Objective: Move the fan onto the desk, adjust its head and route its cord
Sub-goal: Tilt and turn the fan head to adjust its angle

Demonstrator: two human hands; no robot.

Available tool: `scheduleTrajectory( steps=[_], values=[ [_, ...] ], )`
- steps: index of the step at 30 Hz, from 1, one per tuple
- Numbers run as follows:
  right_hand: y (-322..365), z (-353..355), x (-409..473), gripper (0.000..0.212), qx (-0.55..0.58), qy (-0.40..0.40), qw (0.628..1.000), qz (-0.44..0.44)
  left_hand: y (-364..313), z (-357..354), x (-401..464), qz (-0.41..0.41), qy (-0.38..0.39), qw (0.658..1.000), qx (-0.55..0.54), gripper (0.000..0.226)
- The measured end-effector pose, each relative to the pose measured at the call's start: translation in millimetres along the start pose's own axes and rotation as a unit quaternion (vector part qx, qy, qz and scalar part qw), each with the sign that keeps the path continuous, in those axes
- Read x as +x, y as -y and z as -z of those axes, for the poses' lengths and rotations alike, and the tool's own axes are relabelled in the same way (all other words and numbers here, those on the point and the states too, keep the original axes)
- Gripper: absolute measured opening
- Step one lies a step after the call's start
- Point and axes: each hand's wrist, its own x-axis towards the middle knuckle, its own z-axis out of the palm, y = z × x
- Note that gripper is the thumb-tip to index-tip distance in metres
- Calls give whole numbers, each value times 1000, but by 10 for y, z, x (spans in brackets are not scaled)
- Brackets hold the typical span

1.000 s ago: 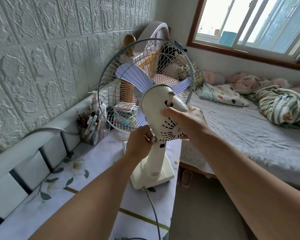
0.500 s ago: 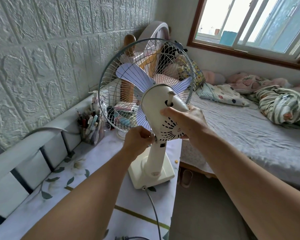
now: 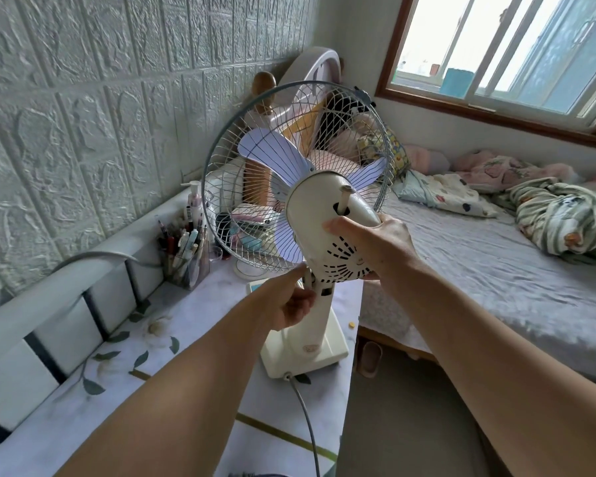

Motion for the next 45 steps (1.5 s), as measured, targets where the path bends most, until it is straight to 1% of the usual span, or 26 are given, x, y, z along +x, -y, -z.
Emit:
scheduleTrajectory(
  steps=[2, 4, 7, 9, 11, 13, 14, 16, 19, 21, 22, 23, 24, 28, 32, 36, 38, 41, 45],
  values=[
    [-9, -4, 4, 84, 2, 0, 1000, -1, -15, 19, -1, 30, 13, 999, -41, 48],
    [-12, -14, 10, 85, -3, -1, 1000, 1, -44, 51, 21, 54, 28, 995, -80, 34],
    [-10, -8, 11, 84, -7, 2, 1000, 2, -96, 69, 43, 52, 26, 992, -110, 16],
    [-10, 4, 13, 81, -5, 5, 1000, 1, -103, 76, 79, 9, 7, 996, -85, 15],
    [-9, 12, 14, 78, -4, 5, 1000, 3, -81, 71, 116, -59, -4, 997, -43, 17],
    [-4, 11, 16, 77, -7, 4, 1000, 3, -46, 67, 133, -138, -23, 989, 42, 18],
    [-2, 8, 16, 78, -9, 5, 1000, 2, -25, 69, 126, -178, -37, 979, 91, 19],
    [0, 0, 12, 78, -8, 7, 1000, 3, 22, 83, 109, -255, -73, 948, 175, 22],
    [-10, 1, 9, 78, -4, 6, 1000, 5, 69, 70, 49, -355, -129, 880, 287, 20],
    [-15, 5, 10, 77, 0, 5, 1000, 6, 88, 49, 13, -399, -159, 837, 340, 17],
    [-14, 5, 14, 78, 1, 5, 1000, 6, 93, 39, 3, -413, -168, 823, 351, 16],
    [-15, 4, 17, 80, 1, 4, 1000, 5, 99, 33, -2, -420, -175, 817, 355, 15],
    [-14, 3, 21, 81, 1, 3, 1000, 5, 104, 27, -3, -418, -177, 818, 352, 14],
    [-9, 9, 19, 85, -6, 10, 1000, 2, 105, 28, -39, -373, -164, 850, 334, 11],
    [6, 24, 39, 81, -13, 14, 1000, -10, 50, 104, -89, -312, -155, 872, 344, 27],
    [22, 22, 50, 71, -20, 4, 1000, -9, -9, 192, -239, -273, -145, 898, 312, 45],
    [21, 21, 59, 69, -17, 0, 1000, -7, -42, 201, -333, -274, -141, 900, 309, 49],
    [34, 22, 56, 77, -25, 3, 1000, -13, -84, 184, -480, -282, -138, 895, 317, 50],
    [62, 26, 50, 80, -33, 3, 999, -19, -113, 124, -634, -283, -140, 891, 325, 52]
  ],
)
